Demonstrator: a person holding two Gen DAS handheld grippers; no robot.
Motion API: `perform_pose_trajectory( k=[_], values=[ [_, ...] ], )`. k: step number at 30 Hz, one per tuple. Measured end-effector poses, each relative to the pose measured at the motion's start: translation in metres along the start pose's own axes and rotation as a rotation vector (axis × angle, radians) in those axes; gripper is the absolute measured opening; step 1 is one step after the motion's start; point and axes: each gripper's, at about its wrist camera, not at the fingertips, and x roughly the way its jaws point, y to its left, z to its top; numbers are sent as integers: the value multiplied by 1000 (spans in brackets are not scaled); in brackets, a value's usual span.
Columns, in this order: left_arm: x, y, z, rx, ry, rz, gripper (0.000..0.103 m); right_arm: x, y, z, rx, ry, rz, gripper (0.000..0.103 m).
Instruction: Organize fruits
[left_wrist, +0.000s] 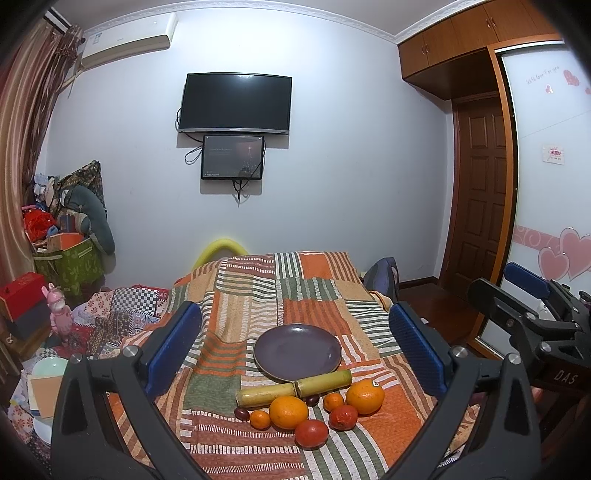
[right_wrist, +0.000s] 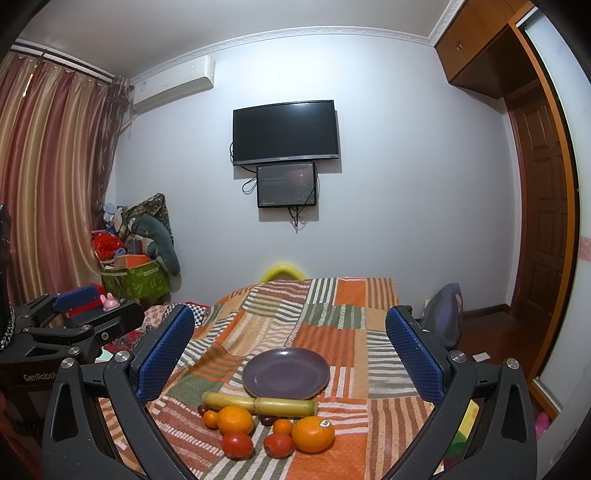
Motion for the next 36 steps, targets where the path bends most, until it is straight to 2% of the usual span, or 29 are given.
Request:
perform_pose_trajectory(
  k=[18,20,22,27,32,36],
  values=[
    [2,0,0,-5,7,-2,103,7,-6,-3,23,25,-2,103],
    [4,1,-1,-8,15,-9,97,10,-9,-4,34,36,0,103],
    [10,1,-2,-7,34,-10,90,14,-12,-8,38,49,-11,102],
    [29,5,-7,-19,88,-19,87,28,-17,-20,20,102,-29,90],
    [62,12,-20,-19,176,-24,76,45,-29,-36,18,172,-10,86],
    [93,20,-38,-26,262,-17,69,63,-38,-53,7,261,-7,86]
  ],
)
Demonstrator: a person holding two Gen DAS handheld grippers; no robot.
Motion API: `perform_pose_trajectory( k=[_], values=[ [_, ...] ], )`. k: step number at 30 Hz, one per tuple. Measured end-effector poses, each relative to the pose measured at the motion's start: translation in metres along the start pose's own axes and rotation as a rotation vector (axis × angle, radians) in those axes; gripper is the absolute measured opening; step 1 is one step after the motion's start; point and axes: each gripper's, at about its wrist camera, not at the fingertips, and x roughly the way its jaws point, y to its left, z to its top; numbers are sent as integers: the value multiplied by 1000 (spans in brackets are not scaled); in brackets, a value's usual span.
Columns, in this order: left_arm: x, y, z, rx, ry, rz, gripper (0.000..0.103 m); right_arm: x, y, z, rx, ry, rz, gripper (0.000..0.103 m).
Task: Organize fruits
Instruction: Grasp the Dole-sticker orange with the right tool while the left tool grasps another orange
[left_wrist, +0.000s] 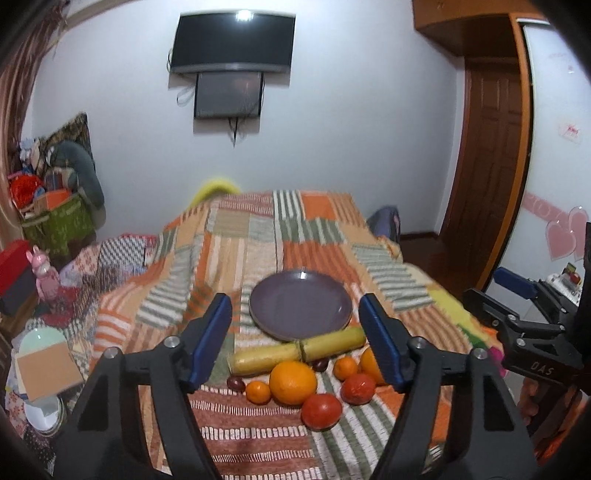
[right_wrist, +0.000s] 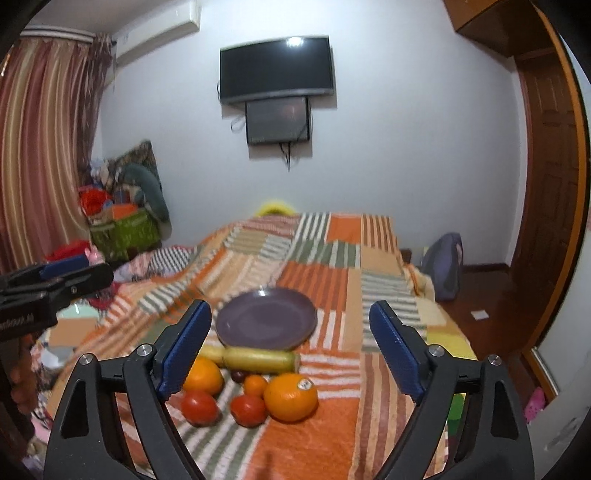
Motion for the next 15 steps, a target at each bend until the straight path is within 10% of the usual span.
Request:
perform_pose_trajectory(
  k=[15],
  values=[
    [107,14,-57,-29,303,-33,55,72,-27,-52,66,303,76,70]
  ],
)
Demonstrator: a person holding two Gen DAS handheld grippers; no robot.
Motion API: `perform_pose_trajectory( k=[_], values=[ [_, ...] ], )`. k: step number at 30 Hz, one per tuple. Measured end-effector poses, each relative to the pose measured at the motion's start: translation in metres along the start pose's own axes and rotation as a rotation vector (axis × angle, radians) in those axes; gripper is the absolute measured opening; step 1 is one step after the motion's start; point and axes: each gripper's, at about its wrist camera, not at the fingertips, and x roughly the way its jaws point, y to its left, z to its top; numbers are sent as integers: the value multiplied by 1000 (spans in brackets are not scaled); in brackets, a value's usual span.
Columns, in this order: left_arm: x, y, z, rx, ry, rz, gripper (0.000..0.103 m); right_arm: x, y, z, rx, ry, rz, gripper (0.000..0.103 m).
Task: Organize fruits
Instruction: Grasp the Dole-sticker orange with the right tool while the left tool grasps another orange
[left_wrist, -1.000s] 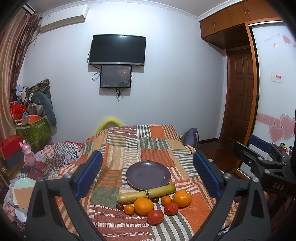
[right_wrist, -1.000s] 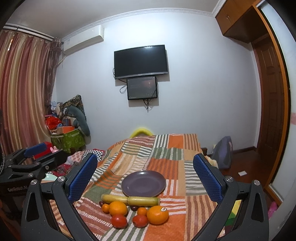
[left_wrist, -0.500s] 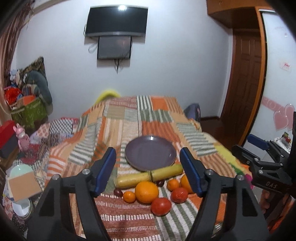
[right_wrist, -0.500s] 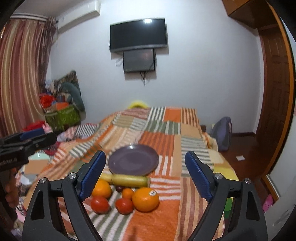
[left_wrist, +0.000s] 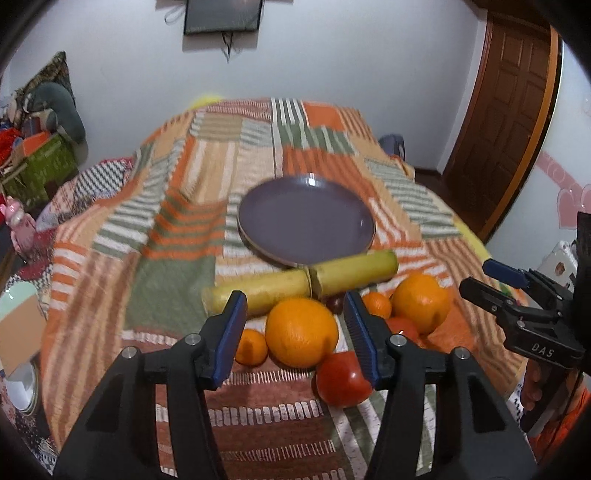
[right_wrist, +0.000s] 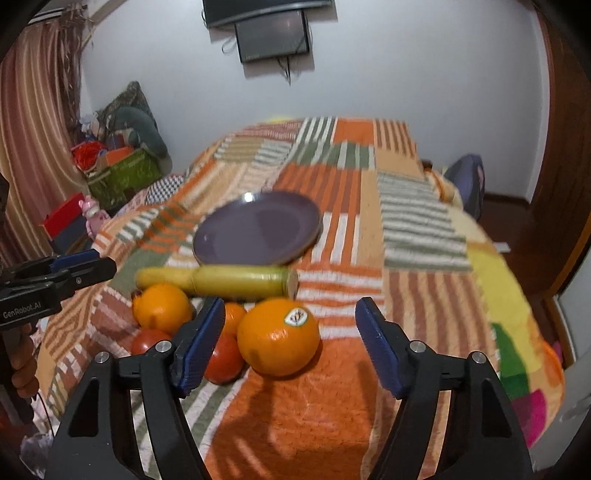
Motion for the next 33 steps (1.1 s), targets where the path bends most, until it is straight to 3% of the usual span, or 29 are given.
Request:
perform_pose_trajectory(
  k=[6,10,20,33],
  values=[
    [32,0,-10,-10,100,-30,55,20,-2,-8,3,63,11,70],
    [45,-2,-13,-1,124,-40,55,29,-1,-9,-2,87,26,70],
    [60,-11,-12,73,123,15,60,51,1,-11,-5,138,48,70],
    [61,-12,-11,70,115,21,60,55,3,-11,-4,164,70,67]
  ],
)
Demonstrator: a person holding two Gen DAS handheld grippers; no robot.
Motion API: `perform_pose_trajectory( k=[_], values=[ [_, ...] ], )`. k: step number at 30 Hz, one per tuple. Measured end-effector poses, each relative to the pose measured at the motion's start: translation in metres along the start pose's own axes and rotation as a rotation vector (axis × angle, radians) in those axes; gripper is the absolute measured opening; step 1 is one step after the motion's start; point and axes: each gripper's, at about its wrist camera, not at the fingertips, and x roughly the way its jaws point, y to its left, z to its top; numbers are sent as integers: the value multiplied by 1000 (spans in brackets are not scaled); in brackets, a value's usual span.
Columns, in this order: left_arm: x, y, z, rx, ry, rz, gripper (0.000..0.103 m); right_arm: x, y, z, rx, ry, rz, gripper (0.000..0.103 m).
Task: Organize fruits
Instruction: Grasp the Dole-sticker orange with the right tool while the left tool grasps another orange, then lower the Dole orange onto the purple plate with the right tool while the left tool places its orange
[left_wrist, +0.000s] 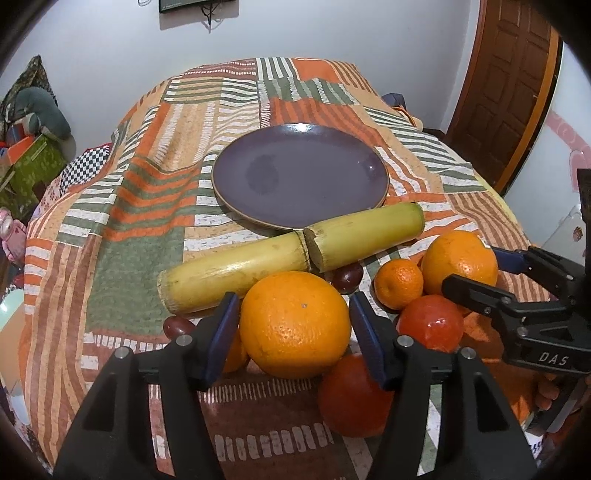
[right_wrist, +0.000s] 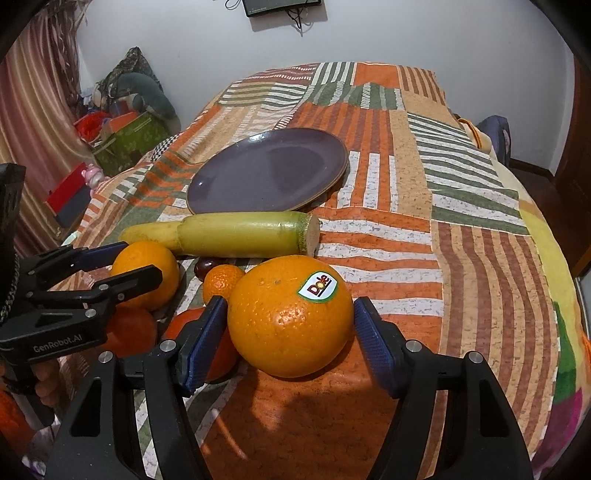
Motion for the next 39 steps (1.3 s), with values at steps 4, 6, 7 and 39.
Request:
perform_pose_trajectory(
  k=[4,6,7,39],
  values=[
    [-12,2,4,-15,-26,-26,60,-4,1,1,1,-9,-8,66],
    [-22,2,7,-11,-50,-24,60,-8,0,3,5,-18,-9,66],
    [-26,2,9,-10,-61,-24,60,-9,-1,4,5,-23,-9,66],
    [-35,48,130,-41,-235,-9,60,-10,11,119,-99,-245,-46,66]
  ],
)
